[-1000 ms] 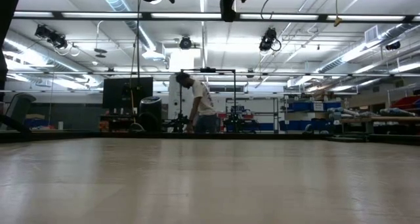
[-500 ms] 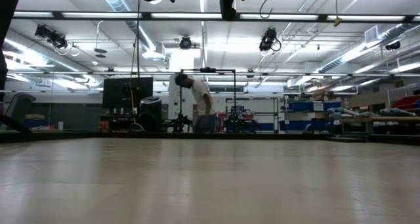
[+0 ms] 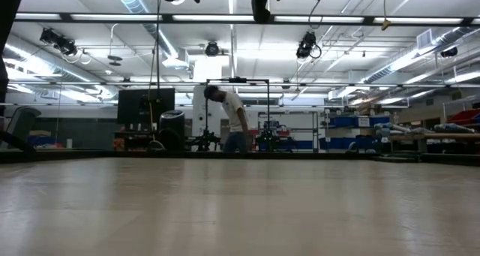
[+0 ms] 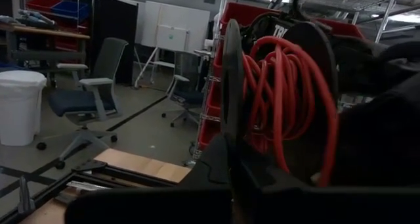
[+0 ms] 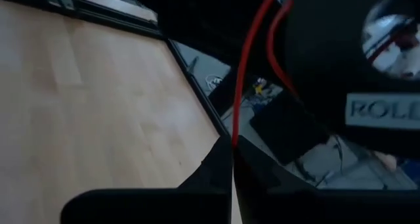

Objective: Coil cords
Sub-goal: Coil the red wire cable onto the black spool

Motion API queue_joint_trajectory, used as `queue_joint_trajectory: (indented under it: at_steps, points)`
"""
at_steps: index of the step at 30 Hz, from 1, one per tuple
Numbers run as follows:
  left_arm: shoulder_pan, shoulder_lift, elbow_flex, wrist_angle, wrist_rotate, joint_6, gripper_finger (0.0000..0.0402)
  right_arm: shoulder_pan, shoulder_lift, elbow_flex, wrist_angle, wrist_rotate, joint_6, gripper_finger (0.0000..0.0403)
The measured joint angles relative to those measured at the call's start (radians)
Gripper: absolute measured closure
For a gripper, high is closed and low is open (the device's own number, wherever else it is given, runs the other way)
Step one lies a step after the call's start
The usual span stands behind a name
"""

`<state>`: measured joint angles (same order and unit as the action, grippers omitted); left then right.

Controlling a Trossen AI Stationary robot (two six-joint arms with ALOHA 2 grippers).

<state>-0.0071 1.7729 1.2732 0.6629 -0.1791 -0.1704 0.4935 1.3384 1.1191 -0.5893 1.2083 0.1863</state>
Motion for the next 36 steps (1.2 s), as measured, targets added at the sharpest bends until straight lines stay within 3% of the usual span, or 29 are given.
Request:
queue_joint_trajectory:
  at_steps: [8,14,22,26,32,36]
  points:
    - [-0.003,-0.001,0.000,0.041,0.070,-0.017,0.0401,-0.050,-0.003,0.000,-0.073,-0.037,0.052,0.0402]
    - [0.000,-0.031,0.000,-0.044,0.064,-0.011,0.0401,0.008,-0.060,0.000,-0.390,-0.064,0.344,0.0402]
    - [0.007,-0.035,-0.003,-0.080,0.011,0.012,0.0401,0.084,-0.102,0.003,-0.653,-0.250,0.642,0.0403]
    - [0.007,-0.041,-0.003,-0.121,0.016,0.010,0.0401,0.096,-0.114,0.008,-0.751,-0.227,0.719,0.0403]
    - [0.001,-0.044,-0.001,-0.314,0.011,0.028,0.0401,0.079,-0.148,0.048,-0.836,-0.190,0.732,0.0403]
    - [-0.002,-0.043,-0.001,-0.440,-0.065,0.032,0.0401,0.061,-0.165,0.059,-0.847,-0.168,0.738,0.0403]
